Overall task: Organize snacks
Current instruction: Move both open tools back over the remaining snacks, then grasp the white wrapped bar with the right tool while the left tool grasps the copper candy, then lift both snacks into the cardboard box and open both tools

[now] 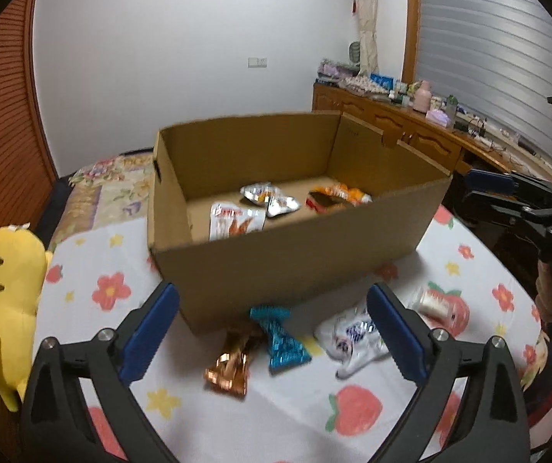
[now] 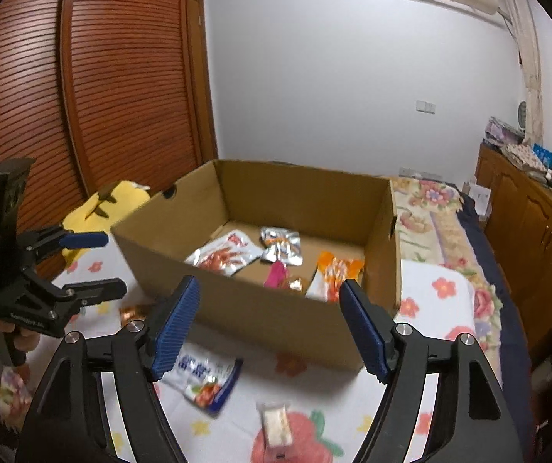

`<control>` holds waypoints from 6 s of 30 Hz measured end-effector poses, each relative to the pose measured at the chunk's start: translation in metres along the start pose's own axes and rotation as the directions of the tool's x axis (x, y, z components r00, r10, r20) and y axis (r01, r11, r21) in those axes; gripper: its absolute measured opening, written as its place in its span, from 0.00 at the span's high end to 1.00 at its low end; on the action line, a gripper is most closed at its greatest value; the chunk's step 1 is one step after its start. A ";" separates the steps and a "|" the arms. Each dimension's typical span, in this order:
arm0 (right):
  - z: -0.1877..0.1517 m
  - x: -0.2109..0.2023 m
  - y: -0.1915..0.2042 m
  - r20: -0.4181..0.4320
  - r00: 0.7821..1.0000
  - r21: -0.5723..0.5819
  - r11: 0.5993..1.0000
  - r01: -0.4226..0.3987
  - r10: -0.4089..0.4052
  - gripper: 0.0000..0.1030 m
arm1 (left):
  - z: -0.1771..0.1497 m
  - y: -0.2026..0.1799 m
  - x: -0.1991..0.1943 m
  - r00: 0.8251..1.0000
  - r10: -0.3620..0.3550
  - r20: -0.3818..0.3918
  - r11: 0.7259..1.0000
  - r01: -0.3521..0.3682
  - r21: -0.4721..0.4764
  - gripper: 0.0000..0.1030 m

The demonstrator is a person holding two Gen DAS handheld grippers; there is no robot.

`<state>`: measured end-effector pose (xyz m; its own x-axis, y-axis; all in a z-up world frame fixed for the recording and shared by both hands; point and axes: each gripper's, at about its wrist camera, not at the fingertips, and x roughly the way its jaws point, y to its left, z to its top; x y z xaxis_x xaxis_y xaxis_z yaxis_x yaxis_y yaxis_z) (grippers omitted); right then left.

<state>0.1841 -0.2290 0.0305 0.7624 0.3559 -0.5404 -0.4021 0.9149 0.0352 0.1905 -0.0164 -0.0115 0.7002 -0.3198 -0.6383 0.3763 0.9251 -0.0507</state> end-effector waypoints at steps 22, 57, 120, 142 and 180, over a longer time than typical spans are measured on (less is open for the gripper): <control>-0.100 0.035 -0.012 -0.231 0.973 0.029 0.999 0.020 -0.013 0.26 | -0.053 0.023 0.026 0.985 0.036 -0.171 0.998 -0.043 -0.037 0.04; -0.112 0.056 -0.001 -0.315 0.949 -0.033 0.999 0.020 -0.029 0.70 | -0.039 0.021 0.054 0.979 0.024 -0.202 0.999 -0.013 0.051 0.57; -0.083 0.000 0.010 -0.173 0.984 -0.042 0.998 0.035 -0.042 0.81 | -0.045 0.002 -0.043 0.999 0.034 0.033 0.999 -0.033 -0.028 0.85; -0.040 -0.034 0.025 -0.030 0.999 -0.068 0.997 0.033 -0.035 0.81 | -0.018 0.004 -0.061 0.990 0.047 0.131 0.999 -0.044 -0.028 0.85; 0.038 0.082 -0.027 0.014 0.999 -0.046 0.999 -0.029 0.030 0.81 | 0.067 0.041 0.045 0.991 0.061 0.117 0.998 -0.058 -0.035 0.85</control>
<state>0.2767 -0.2174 0.0172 0.7573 0.3857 -0.5271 -0.4469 0.8945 0.0125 0.2781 -0.0068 0.0089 0.7882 -0.2841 -0.5459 0.3136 0.9487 -0.0409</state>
